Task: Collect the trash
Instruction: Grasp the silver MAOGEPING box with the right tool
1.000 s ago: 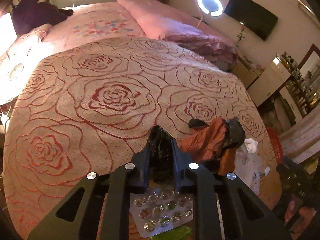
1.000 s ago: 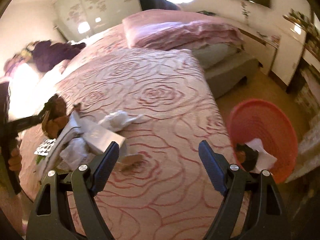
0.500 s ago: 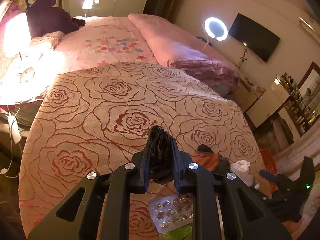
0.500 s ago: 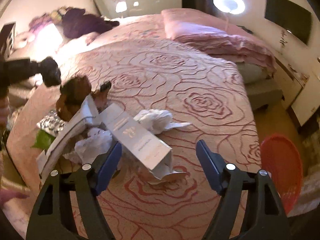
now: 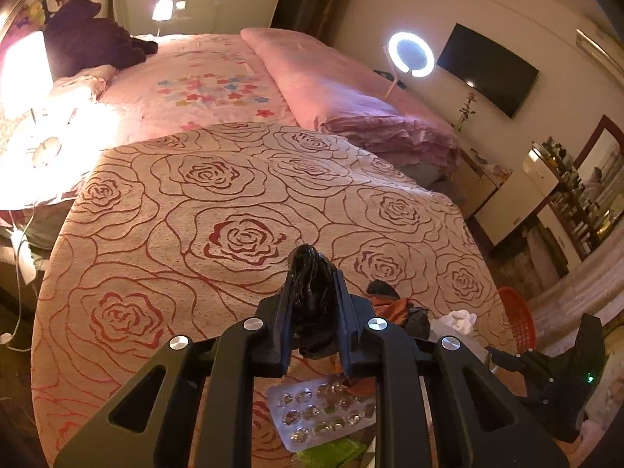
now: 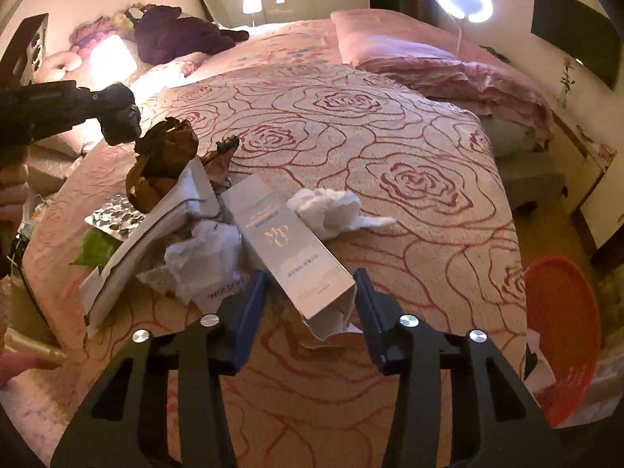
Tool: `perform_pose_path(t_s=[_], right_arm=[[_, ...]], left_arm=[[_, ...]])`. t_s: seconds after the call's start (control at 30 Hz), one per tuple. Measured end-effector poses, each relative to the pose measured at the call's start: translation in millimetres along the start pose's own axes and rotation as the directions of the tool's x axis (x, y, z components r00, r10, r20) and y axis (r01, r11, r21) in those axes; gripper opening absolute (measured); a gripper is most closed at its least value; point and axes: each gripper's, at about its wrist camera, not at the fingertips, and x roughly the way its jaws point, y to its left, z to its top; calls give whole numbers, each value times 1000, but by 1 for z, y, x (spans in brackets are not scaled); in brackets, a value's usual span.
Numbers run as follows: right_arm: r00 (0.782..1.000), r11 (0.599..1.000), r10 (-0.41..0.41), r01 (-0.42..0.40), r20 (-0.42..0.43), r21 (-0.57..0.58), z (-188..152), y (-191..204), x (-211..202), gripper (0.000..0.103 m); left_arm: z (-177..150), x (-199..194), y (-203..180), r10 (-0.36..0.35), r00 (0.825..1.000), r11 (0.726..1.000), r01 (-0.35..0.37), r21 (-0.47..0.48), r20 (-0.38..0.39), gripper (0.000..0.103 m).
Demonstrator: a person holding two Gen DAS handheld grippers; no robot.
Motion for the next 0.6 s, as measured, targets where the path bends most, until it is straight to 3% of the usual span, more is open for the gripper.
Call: perform_pose_path(t_s=[0.37, 0.5, 0.6], right_arm=[[997, 997, -59, 61, -56, 43, -36, -19, -27, 41], [998, 995, -60, 61, -19, 72, -37, -24, -34, 69], [1000, 998, -20, 19, 19, 64, -28, -20, -35, 69]], left_arm=[[-2, -6, -11, -25, 1000, 999, 25, 21, 9, 17], [-2, -6, -15, -33, 999, 999, 32, 24, 9, 17], [-2, -6, -17, -34, 999, 999, 34, 28, 9, 17]])
